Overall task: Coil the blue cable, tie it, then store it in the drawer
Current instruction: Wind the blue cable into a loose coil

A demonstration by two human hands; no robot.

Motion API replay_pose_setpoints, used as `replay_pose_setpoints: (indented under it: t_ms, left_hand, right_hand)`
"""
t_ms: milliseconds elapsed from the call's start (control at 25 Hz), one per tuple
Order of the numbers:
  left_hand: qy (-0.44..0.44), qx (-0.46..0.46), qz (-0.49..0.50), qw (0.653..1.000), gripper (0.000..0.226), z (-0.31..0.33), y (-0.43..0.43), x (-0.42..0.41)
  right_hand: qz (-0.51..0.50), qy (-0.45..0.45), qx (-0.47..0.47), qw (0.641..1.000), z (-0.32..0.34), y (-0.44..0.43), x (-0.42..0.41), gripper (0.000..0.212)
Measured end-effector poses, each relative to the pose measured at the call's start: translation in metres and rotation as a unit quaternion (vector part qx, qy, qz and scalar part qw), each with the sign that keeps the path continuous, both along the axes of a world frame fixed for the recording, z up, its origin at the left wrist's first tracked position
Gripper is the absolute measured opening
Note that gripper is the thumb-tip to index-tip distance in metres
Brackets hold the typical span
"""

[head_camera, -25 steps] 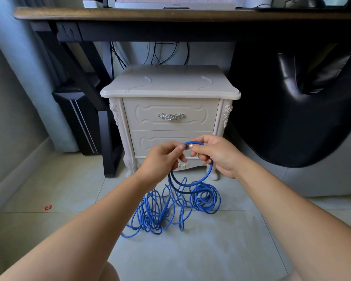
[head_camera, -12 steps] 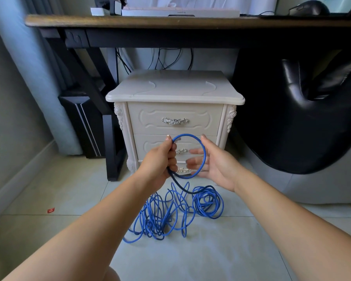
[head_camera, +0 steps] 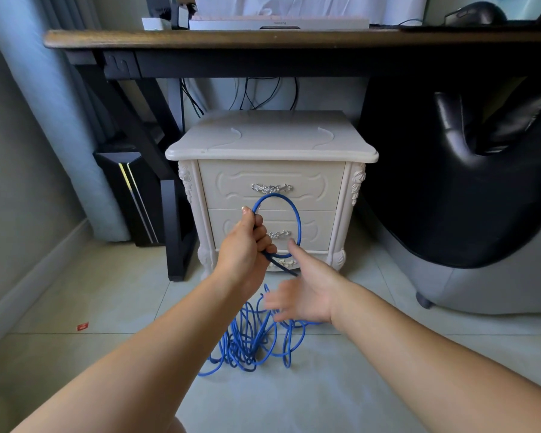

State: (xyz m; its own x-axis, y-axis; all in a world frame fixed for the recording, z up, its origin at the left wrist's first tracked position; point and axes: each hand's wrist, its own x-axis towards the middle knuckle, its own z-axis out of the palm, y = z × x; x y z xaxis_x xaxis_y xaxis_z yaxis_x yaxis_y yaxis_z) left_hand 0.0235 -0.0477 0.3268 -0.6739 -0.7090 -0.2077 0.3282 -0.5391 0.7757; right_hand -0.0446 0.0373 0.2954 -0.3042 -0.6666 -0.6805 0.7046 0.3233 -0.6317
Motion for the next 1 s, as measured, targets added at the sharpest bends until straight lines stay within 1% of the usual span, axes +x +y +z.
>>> replay_pose_setpoints:
  t_ms: [40,80,120,200,240,280,320,360,400,440,480,520,560,600,640,680,720,760,800,840,880,920,1000]
  left_hand:
    - [0.006,0.011,-0.005,1.000,0.040,-0.001,0.000,0.000]
    - [0.014,0.024,-0.016,1.000,0.040,-0.002,0.001,0.000]
    - [0.019,0.036,-0.031,0.999,0.040,-0.004,0.003,0.000]
    - [0.001,0.034,-0.063,0.997,0.040,-0.009,0.004,0.002]
    - [-0.031,0.012,-0.077,0.997,0.040,-0.011,0.005,0.005]
    - [-0.079,-0.020,-0.090,0.993,0.039,-0.015,0.005,0.006]
    - [-0.145,-0.074,-0.102,0.981,0.038,-0.016,0.007,0.009]
    - [-0.224,-0.151,-0.111,0.957,0.036,-0.017,0.009,0.012]
    - [-0.299,-0.247,-0.115,0.914,0.032,-0.019,0.010,0.013]
    - [-0.361,-0.350,-0.118,0.856,0.030,-0.021,0.011,0.013]
    - [-0.397,-0.438,-0.106,0.800,0.036,-0.023,0.010,0.013]
    - [-0.393,-0.497,-0.077,0.770,0.048,-0.023,0.009,0.014]
    - [-0.343,-0.547,-0.038,0.762,0.062,-0.022,0.005,0.015]
    - [-0.272,-0.603,-0.017,0.750,0.073,-0.019,0.001,0.015]
    - [-0.217,-0.661,-0.028,0.718,0.078,-0.015,-0.002,0.013]
    - [-0.181,-0.698,-0.059,0.690,0.077,-0.013,-0.002,0.012]
    - [-0.166,-0.714,-0.098,0.673,0.070,-0.011,0.001,0.011]
    - [-0.168,-0.708,-0.128,0.674,0.057,-0.010,0.005,0.008]
    - [-0.170,-0.691,-0.139,0.689,0.043,-0.011,0.007,0.005]
    - [-0.179,-0.671,-0.142,0.706,0.029,-0.010,0.008,0.002]
    - [-0.196,-0.655,-0.140,0.716,0.020,-0.008,0.007,0.001]
    - [-0.216,-0.644,-0.138,0.721,0.019,-0.007,0.005,0.000]
    - [-0.244,-0.620,-0.128,0.734,0.023,-0.005,-0.001,0.001]
  right_hand:
    - [-0.029,-0.010,-0.056,0.998,0.000,-0.003,-0.003,0.060]
    - [-0.082,-0.003,-0.100,0.992,0.004,-0.004,-0.005,0.042]
    - [-0.139,0.001,-0.138,0.981,0.007,-0.006,-0.007,0.031]
    - [-0.221,0.008,-0.188,0.957,0.016,-0.006,-0.016,0.021]
    - [-0.239,0.031,-0.198,0.950,0.021,-0.003,-0.020,0.019]
    - [-0.238,0.076,-0.194,0.949,0.022,0.000,-0.023,0.017]
    - [-0.216,0.136,-0.173,0.951,0.023,0.003,-0.028,0.015]
    - [-0.177,0.209,-0.138,0.952,0.024,0.006,-0.033,0.014]
    - [-0.128,0.287,-0.096,0.945,0.026,0.009,-0.038,0.016]
    - [-0.078,0.369,-0.052,0.925,0.030,0.013,-0.044,0.019]
    - [-0.032,0.448,-0.013,0.894,0.036,0.017,-0.047,0.021]
    - [0.013,0.523,0.020,0.852,0.044,0.022,-0.048,0.023]
    - [0.057,0.588,0.047,0.806,0.053,0.027,-0.047,0.024]
    - [0.088,0.633,0.062,0.767,0.062,0.030,-0.046,0.026]
    - [0.107,0.655,0.065,0.745,0.069,0.034,-0.043,0.028]
    - [0.122,0.666,0.062,0.734,0.076,0.036,-0.039,0.032]
    - [0.136,0.673,0.056,0.725,0.080,0.037,-0.035,0.036]
    - [0.146,0.679,0.048,0.718,0.081,0.037,-0.032,0.039]
    - [0.147,0.684,0.041,0.713,0.080,0.035,-0.032,0.039]
    - [0.139,0.683,0.031,0.716,0.077,0.034,-0.033,0.039]
    - [0.124,0.672,0.020,0.729,0.074,0.034,-0.035,0.039]
    - [0.114,0.656,0.007,0.746,0.070,0.033,-0.037,0.037]
    - [0.121,0.618,-0.022,0.777,0.062,0.034,-0.038,0.025]
